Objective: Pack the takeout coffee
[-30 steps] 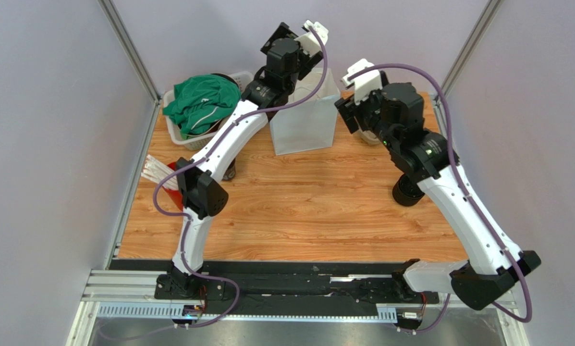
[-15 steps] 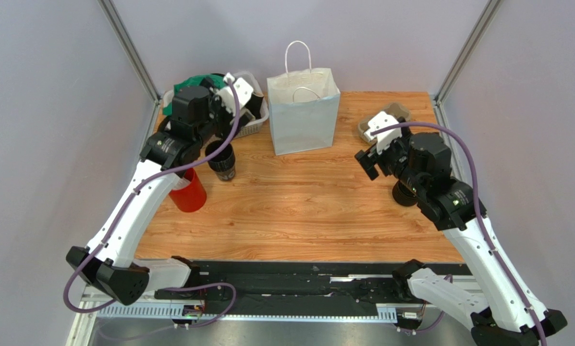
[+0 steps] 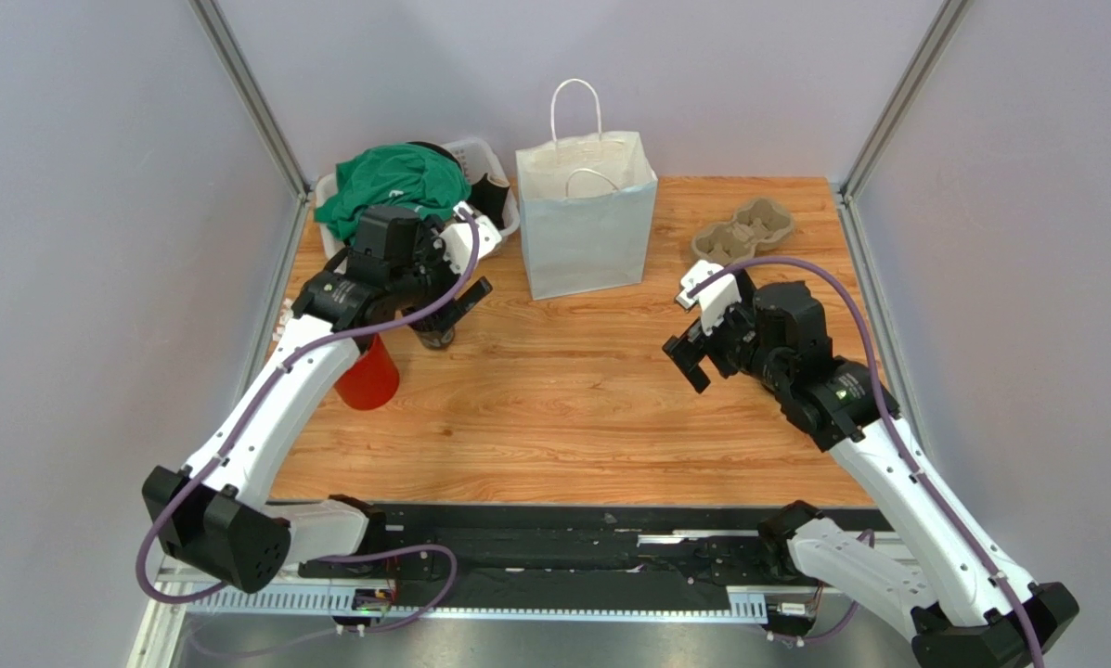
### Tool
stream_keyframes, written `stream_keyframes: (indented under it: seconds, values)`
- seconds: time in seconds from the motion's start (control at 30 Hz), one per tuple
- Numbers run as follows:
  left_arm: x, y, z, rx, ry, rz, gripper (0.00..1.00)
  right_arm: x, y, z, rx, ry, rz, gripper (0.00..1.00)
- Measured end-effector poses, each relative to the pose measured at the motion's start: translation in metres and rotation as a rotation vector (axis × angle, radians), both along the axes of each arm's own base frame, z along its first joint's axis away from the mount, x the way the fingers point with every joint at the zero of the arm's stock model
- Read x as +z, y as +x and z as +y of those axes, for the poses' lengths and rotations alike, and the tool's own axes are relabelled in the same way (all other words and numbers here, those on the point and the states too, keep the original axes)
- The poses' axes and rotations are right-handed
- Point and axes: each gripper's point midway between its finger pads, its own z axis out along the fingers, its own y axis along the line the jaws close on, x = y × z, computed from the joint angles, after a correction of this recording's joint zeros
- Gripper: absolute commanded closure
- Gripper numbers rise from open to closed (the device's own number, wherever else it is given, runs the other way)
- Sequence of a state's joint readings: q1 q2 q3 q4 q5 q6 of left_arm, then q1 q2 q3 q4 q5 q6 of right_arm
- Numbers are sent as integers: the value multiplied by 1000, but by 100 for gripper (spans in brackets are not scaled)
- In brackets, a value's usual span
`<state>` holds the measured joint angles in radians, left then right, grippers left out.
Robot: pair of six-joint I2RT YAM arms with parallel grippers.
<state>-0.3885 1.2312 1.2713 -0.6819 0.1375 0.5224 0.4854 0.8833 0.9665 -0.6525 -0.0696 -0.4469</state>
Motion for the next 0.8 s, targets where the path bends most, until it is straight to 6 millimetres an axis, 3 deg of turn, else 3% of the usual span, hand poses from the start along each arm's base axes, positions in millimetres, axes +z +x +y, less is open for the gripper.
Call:
stream_keyframes:
  seconds: [0.2, 0.4, 0.63, 0.8]
  values:
    - [-29, 20, 8, 22, -25, 89, 25, 10, 4, 0, -12, 22, -43, 1]
    - [-48, 30, 14, 61, -55, 158, 53, 8, 7, -1, -27, 14, -55, 1]
    - [-71, 35, 13, 89, -54, 229, 54, -2, 7, 5, -14, -18, -49, 1]
    - [-77, 38, 19, 124, -50, 243, 54, -2, 7, 5, -17, -27, -55, 1]
